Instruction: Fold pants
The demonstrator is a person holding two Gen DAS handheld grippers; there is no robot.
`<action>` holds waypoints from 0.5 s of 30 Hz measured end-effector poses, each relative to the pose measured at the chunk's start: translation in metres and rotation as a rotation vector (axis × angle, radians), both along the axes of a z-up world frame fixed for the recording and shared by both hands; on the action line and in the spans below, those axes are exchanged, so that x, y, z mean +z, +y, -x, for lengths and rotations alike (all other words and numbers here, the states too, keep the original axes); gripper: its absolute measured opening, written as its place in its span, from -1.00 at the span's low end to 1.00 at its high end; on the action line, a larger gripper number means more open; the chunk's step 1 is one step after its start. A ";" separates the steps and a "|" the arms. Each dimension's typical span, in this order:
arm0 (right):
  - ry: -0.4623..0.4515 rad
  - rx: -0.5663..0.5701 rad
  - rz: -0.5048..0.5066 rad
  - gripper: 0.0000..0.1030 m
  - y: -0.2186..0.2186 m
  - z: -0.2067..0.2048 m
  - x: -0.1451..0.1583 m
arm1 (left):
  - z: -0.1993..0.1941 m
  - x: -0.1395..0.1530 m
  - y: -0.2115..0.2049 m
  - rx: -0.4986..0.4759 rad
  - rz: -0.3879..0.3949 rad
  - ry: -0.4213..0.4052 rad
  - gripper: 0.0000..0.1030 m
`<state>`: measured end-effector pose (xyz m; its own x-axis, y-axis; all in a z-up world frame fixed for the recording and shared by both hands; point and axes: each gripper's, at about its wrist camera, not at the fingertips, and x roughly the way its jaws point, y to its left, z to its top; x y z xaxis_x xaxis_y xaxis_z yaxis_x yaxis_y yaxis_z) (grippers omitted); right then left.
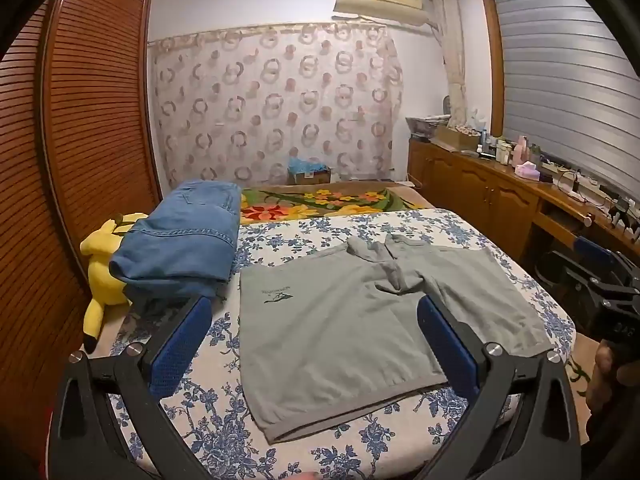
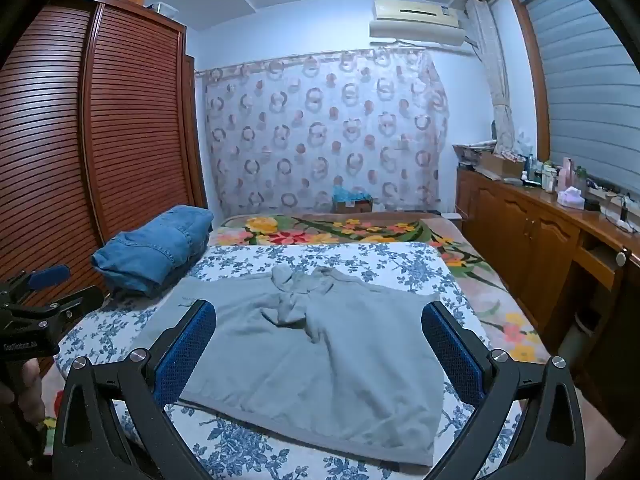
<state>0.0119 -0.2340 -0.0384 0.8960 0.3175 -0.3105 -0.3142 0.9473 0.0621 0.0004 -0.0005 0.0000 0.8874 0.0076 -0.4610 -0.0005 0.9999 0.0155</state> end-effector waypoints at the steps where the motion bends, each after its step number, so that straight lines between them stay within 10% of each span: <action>1: 0.001 0.000 0.002 1.00 0.000 0.000 0.000 | 0.000 0.000 0.000 0.000 0.005 -0.006 0.99; 15: -0.008 0.002 0.005 1.00 0.006 0.001 -0.001 | 0.001 0.000 -0.001 -0.003 0.009 -0.012 0.99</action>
